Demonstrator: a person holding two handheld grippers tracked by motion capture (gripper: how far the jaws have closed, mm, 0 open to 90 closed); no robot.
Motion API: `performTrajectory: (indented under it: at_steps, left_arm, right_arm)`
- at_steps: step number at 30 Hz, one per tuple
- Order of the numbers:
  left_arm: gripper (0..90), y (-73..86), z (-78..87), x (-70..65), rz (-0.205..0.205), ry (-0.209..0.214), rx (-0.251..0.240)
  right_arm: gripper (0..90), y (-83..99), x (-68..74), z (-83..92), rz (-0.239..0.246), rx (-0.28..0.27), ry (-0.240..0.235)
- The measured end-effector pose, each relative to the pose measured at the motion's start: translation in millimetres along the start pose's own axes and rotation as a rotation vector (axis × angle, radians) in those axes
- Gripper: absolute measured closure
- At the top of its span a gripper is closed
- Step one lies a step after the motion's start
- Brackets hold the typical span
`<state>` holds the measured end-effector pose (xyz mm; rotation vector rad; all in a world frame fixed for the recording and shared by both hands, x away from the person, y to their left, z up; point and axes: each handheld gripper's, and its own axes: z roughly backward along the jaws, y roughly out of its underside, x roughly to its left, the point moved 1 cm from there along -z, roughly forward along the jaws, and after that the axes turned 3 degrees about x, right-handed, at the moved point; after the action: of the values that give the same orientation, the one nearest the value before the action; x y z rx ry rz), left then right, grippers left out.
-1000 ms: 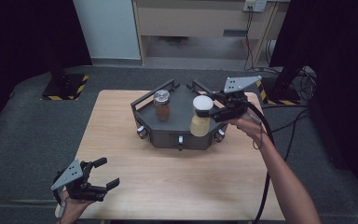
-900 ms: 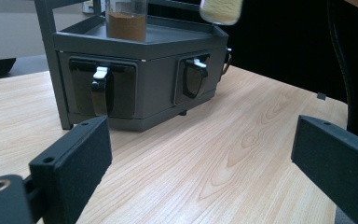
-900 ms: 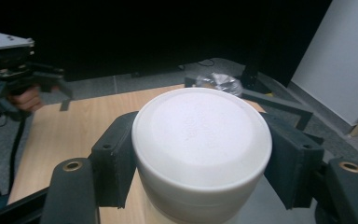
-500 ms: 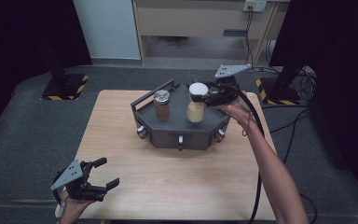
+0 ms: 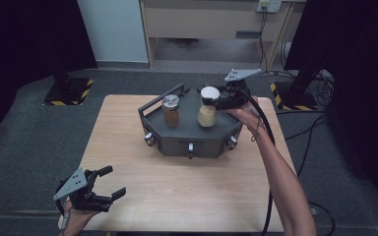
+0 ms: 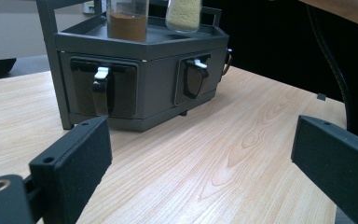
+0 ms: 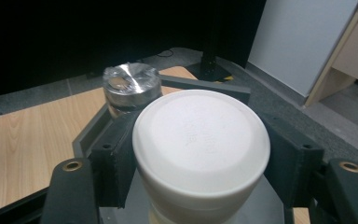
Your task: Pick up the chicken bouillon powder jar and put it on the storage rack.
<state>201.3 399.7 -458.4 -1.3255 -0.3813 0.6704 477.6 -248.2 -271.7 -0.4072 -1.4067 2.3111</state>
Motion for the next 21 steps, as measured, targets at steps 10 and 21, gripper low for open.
performTrajectory:
  at_steps: [10, 21]
  left_arm:
    - [4.0, -0.1, -0.3, 0.5, -0.001, 0.001, 0.0]
    - [4.0, -0.1, 0.2, 0.6, -0.001, 0.003, -0.002]
  right_arm:
    - [34.2, 6.5, -0.5, 0.4, -0.014, 0.016, 0.039]
    - [33.6, 10.5, -0.4, -0.7, -0.028, -0.003, 0.041]
